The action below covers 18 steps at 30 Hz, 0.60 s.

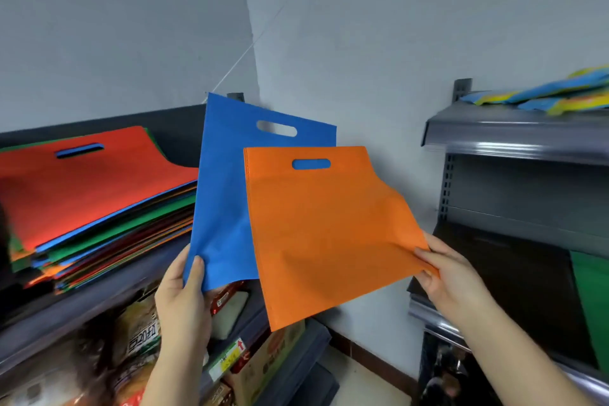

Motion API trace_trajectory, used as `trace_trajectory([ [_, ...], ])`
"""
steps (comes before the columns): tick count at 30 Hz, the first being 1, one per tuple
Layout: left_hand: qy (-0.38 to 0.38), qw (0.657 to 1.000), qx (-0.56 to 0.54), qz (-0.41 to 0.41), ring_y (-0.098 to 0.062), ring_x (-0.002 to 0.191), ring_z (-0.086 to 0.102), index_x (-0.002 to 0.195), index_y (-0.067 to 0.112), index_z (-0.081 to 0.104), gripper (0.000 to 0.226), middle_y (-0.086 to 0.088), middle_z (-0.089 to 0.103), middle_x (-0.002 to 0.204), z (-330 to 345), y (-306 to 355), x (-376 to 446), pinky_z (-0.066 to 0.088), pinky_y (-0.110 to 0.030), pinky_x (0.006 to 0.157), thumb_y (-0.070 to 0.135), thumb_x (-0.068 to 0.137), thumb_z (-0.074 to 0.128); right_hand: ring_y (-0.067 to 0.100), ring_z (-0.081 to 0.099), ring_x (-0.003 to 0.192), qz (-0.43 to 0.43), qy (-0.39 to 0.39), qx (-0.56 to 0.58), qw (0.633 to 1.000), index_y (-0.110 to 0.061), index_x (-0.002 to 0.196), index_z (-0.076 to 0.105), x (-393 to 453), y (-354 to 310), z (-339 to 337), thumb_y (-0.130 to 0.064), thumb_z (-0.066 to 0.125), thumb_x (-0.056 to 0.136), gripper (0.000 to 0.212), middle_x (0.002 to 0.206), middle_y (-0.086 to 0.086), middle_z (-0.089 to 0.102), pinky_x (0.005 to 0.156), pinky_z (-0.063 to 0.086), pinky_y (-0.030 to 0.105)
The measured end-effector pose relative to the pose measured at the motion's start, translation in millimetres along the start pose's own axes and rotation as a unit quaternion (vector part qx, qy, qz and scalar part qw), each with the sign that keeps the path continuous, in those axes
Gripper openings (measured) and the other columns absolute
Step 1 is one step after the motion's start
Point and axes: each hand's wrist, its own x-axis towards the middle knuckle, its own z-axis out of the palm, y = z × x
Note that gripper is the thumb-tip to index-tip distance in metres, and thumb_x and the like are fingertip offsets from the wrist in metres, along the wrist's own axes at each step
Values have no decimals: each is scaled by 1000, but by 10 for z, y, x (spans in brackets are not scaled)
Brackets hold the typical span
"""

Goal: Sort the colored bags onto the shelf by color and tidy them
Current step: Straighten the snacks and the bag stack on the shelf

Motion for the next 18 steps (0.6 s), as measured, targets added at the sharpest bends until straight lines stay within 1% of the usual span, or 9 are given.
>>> trace_trajectory([
  [1,-13,1000,-19,-20,-7,87,68,107,32,64,28,6,68,111,81,-39,-90,56,-21,63,12,98,47,16,69,86,-2,13,-2,1000,-16,114,63,-77,-24,-113,6,43,93,37,104,6,71,64,58,21],
  [2,-26,998,-35,-41,-6,85,68,109,29,63,27,5,67,110,150,-79,-180,56,-20,62,11,99,46,17,67,91,-4,27,-1,1000,-16,114,63,-159,-53,-219,5,42,93,37,107,6,70,64,58,21],
  [4,-54,994,-55,-75,-7,87,69,112,25,61,27,4,67,111,280,-140,-397,57,-21,65,9,99,44,18,65,93,-7,56,1,998,-16,113,64,-348,-120,-427,6,42,93,37,108,7,69,62,57,21],
  [7,-87,986,-75,-119,-6,84,69,111,22,61,27,7,71,103,459,-234,-735,58,-23,65,8,99,41,17,66,88,-7,96,6,995,-13,115,63,-685,-227,-767,7,41,93,37,106,6,69,59,56,21],
  [9,-114,978,-77,-157,-7,83,70,117,17,59,27,7,73,98,585,-306,-986,58,-24,66,8,100,41,15,68,81,-7,129,16,991,-10,120,61,-938,-300,-1036,7,41,93,38,103,6,69,57,55,20],
  [12,-160,964,-71,-202,-14,91,69,113,20,62,25,-2,69,109,765,-438,-1382,59,-30,72,11,99,43,10,69,67,-10,178,29,983,-7,122,59,-1333,-425,-1448,8,42,92,38,88,3,73,53,54,18],
  [14,-184,957,-65,-213,-12,87,69,108,21,64,25,-4,67,110,900,-490,-1674,58,-26,67,9,98,44,7,68,61,-16,206,32,978,-8,119,59,-1609,-510,-1702,8,42,92,36,78,-1,74,50,52,17],
  [16,-206,950,-59,-226,-11,86,68,108,22,64,25,-4,67,112,1056,-526,-1968,56,-21,64,9,98,45,8,69,65,-25,232,33,972,-9,119,59,-1891,-593,-1944,8,42,93,36,78,-2,74,51,53,17],
  [18,-228,942,-56,-239,-11,89,68,108,24,64,26,-4,66,113,1203,-545,-2230,57,-22,66,9,98,45,8,69,67,-31,255,29,966,-10,120,59,-2134,-666,-2158,6,43,93,36,81,-2,74,54,54,18],
])
